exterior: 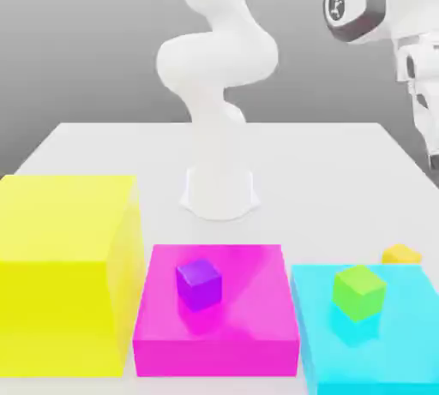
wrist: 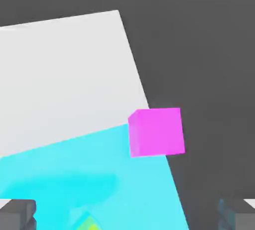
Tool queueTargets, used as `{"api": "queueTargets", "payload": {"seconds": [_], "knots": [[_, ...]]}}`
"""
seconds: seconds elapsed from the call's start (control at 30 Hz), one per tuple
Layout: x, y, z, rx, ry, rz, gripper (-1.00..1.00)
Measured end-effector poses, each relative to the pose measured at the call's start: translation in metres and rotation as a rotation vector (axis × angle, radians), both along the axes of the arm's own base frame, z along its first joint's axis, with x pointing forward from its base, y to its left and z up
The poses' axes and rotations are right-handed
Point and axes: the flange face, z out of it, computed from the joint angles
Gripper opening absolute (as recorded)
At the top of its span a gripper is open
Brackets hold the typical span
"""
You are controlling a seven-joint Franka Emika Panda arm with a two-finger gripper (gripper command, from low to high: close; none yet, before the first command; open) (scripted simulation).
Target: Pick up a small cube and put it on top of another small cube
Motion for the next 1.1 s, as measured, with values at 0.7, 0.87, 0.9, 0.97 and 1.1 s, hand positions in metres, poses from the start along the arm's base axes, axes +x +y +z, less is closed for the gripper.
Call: {"api": "queueTargets", "payload": {"seconds": [0.7, 0.87, 0.9, 0.97, 1.1], "knots": [[-0.121, 0.050, -0.215, -0.216, 0.122, 0.660, -1.00], [-0.120, 0.051, -0.176, -0.216, 0.121, 0.661, -1.00], [-0.120, 0.051, -0.166, -0.216, 0.121, 0.661, -1.00], [-0.123, 0.052, -0.151, -0.210, 0.125, 0.658, -1.00], [-0.097, 0.034, -0.131, -0.188, 0.143, 0.531, -1.00]]}}
